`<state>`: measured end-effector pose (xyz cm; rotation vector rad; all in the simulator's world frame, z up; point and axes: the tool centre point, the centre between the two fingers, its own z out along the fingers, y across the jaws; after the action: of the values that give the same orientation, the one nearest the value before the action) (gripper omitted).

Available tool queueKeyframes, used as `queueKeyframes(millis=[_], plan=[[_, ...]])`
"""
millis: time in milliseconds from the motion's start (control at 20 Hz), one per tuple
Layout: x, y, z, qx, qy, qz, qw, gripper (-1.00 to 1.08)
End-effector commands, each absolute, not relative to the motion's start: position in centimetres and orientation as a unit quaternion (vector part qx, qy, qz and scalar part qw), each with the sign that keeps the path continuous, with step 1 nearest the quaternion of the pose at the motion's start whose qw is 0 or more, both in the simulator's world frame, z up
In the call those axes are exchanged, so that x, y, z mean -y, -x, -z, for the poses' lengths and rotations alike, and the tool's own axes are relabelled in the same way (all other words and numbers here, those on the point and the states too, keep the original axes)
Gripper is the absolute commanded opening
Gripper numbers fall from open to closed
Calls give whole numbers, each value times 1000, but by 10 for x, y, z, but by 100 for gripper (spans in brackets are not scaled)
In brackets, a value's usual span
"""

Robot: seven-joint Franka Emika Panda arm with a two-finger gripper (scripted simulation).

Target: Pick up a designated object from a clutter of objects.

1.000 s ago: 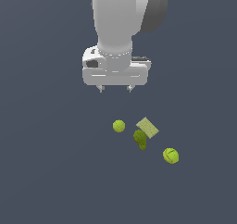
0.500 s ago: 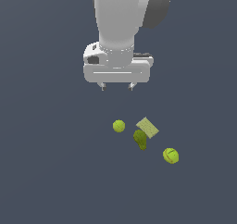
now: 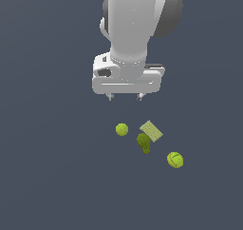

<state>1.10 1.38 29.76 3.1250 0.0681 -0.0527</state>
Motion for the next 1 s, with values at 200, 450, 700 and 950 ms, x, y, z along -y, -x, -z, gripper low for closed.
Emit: queueKeyframes(millis=[200,450,700,950], plan=[[-44,-44,-274,-67,-998,15,14,100],[-79,-74,-246,-113,-993,12,17,100],[-117,-99,-213,-159,-987,9,17,100],[-157,-119,-176,-203,-979,6,14,100]])
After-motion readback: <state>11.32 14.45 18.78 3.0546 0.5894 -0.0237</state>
